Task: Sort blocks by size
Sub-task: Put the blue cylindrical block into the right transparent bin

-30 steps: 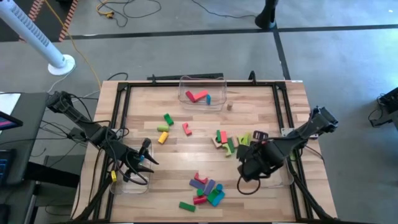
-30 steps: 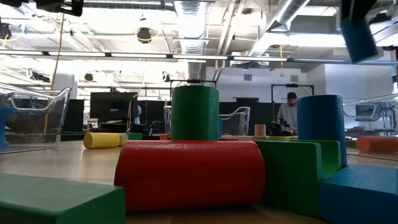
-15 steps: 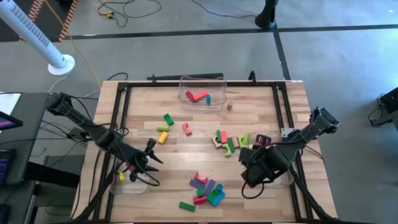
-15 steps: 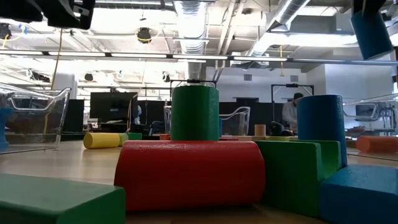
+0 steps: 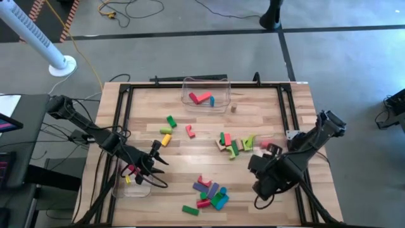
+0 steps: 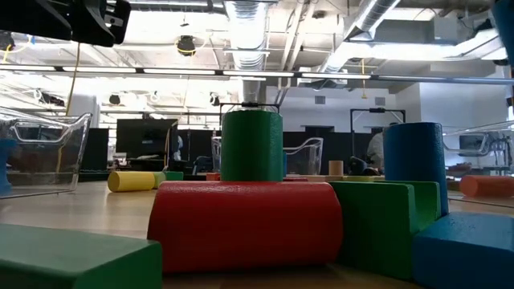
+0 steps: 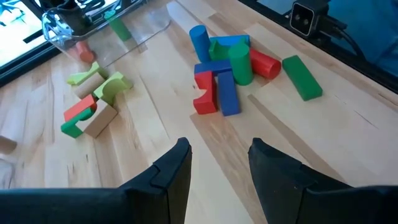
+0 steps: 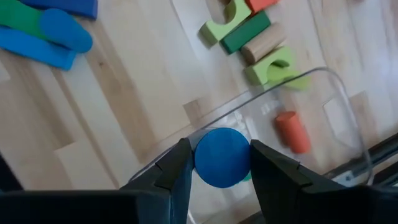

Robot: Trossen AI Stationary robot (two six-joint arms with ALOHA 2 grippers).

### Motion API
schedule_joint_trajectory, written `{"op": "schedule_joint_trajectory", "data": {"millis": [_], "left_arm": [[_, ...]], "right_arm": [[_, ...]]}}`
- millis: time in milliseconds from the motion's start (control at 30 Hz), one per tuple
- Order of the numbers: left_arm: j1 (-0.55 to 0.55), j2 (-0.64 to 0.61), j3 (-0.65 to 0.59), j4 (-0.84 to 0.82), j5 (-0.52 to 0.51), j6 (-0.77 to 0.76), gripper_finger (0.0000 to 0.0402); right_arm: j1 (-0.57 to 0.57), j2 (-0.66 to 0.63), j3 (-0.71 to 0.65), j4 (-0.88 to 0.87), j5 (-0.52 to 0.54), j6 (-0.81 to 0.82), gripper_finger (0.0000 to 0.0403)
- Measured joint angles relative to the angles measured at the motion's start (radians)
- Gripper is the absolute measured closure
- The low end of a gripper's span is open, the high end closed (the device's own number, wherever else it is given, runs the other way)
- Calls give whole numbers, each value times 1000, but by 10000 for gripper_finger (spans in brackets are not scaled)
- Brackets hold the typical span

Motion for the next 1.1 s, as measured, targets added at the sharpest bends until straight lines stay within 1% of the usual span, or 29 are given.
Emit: {"op": "schedule_joint_trajectory", "data": {"millis": [367,500,567,667,733,833,1100], "left_arm": [[1,0,0,-2,0,16,249],[1,0,0,-2,0,39,249],[1,0,0,-2,0,51,249],[1,0,0,-2,0,61,249],[5,0,0,-2,0,66,249],[18,0,0,-2,0,68,249],[48,0,0,-2,6,58,249]], "right_arm": [[105,1,0,0,0,193,234],[127,2,-29,0,-3,259,234],[132,2,-55,0,-31,285,234],[131,2,-110,-2,-89,306,234],[128,2,-144,-1,-108,314,234],[127,3,-166,-1,-111,315,234],[127,3,-167,0,-92,317,234]]}}
